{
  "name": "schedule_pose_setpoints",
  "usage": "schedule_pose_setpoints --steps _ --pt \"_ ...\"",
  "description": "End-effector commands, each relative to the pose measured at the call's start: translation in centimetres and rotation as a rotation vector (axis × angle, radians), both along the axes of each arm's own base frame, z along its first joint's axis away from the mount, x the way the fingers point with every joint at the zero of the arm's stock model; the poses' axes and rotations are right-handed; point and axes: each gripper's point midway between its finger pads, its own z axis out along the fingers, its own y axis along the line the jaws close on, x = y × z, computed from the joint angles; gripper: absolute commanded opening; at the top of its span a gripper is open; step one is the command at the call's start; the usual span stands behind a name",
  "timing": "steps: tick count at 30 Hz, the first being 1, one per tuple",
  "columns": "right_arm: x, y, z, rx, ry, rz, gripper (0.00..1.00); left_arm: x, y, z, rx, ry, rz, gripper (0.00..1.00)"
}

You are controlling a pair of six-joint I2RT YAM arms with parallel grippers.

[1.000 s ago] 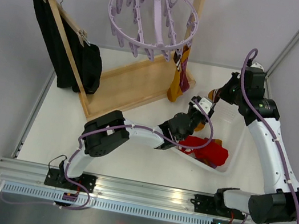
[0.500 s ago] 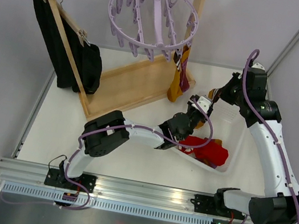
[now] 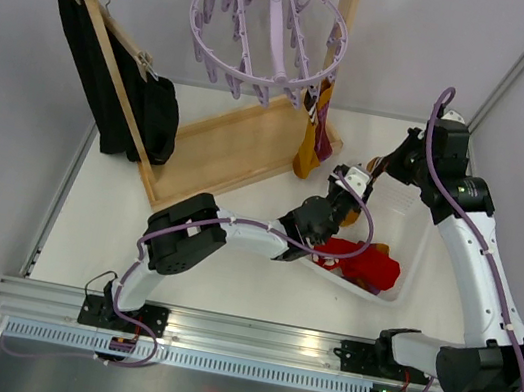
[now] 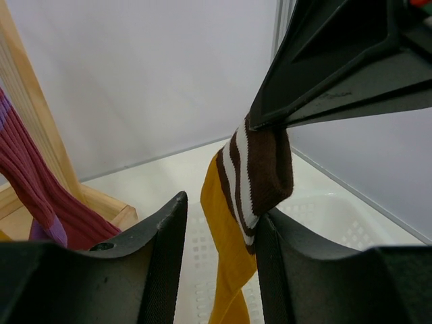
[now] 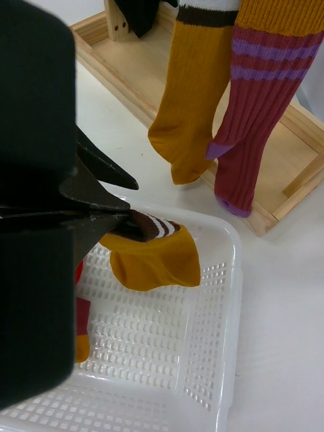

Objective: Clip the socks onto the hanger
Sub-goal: Pick up the sock from the bin.

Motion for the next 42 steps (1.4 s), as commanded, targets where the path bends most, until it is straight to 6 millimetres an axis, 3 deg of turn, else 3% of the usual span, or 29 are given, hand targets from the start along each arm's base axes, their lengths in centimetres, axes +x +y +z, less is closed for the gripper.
schedule_pose_setpoints --steps 1,8,14,15,16,17,20,23,26,27,29,30,31,32,34,35,36,38,39,41,42 --pt "-0.6 -0.1 1.5 0.005 -0.038 0.008 0.00 -0.2 0.4 4.9 -0.103 -0.076 0.006 0.48" --pt "-0.7 -0.1 1.5 0.004 -0.037 0.010 0.00 -0.2 0.3 5.1 -0.106 -0.076 0.000 0.36" --pt "-0.8 -0.3 1.8 0.002 -0.048 0.005 0.02 -1.0 0.3 5.7 -0.104 -0.079 -0.048 0.12" --pt "-0.8 -0.3 1.9 0.000 -0.052 0.005 0.11 -1.3 0.2 5.7 -0.097 -0.080 -0.066 0.04" --pt "-0.8 -0.4 1.9 -0.004 -0.051 0.002 0.16 -1.5 0.4 6.0 -0.100 -0.083 -0.074 0.02" --pt "-0.7 -0.6 2.3 -0.012 -0.060 -0.009 0.22 -1.8 0.8 7.2 -0.120 -0.092 -0.085 0.02" --pt "-0.3 -0.8 3.4 -0.019 -0.081 -0.014 0.44 -2.7 0.9 8.4 -0.113 -0.101 -0.125 0.02" --pt "0.2 -0.9 5.1 -0.024 -0.117 -0.023 0.57 -4.1 1.7 11.6 -0.131 -0.126 -0.181 0.02" --pt "0.7 -1.5 7.8 -0.045 -0.168 -0.049 0.66 -4.8 2.0 12.5 -0.106 -0.107 -0.222 0.02" --pt "0.8 -1.7 8.4 -0.051 -0.176 -0.055 0.68 -5.0 2.7 13.9 -0.118 -0.110 -0.229 0.02" --pt "1.2 -1.7 11.0 -0.052 -0.228 -0.057 0.72 -5.3 3.0 13.8 -0.082 -0.069 -0.249 0.02" --pt "1.2 -1.8 11.9 -0.051 -0.248 -0.056 0.74 -5.7 3.9 15.0 -0.084 -0.062 -0.252 0.02" --pt "1.3 -1.6 13.5 -0.046 -0.281 -0.048 0.75 -5.8 4.3 15.1 -0.089 -0.032 -0.264 0.02" --pt "1.3 -1.5 14.2 -0.043 -0.296 -0.042 0.76 -5.8 4.4 13.7 -0.033 0.028 -0.275 0.02" --pt "1.5 -0.9 15.5 -0.037 -0.320 -0.003 0.79 -5.9 6.5 14.9 -0.088 0.123 -0.296 0.02" --pt "1.7 -0.5 15.6 -0.033 -0.321 0.017 0.79 -6.6 6.8 14.7 -0.080 0.174 -0.357 0.02" --pt "1.8 0.1 15.8 -0.022 -0.320 0.047 0.79 -5.8 8.1 12.7 -0.041 0.275 -0.354 0.02" --pt "2.2 1.9 15.4 0.005 -0.311 0.136 0.78 -7.6 10.3 13.7 -0.102 0.372 -0.434 0.02" --pt "2.3 2.7 15.4 -0.002 -0.317 0.165 0.78 -7.6 11.7 11.5 -0.089 0.450 -0.417 0.02" --pt "2.6 4.0 14.7 -0.036 -0.314 0.177 0.78 -9.2 14.4 12.9 -0.110 0.441 -0.422 0.02" --pt "2.1 6.1 14.6 -0.051 -0.319 0.223 0.78 -9.6 15.7 11.0 -0.066 0.490 -0.398 0.02"
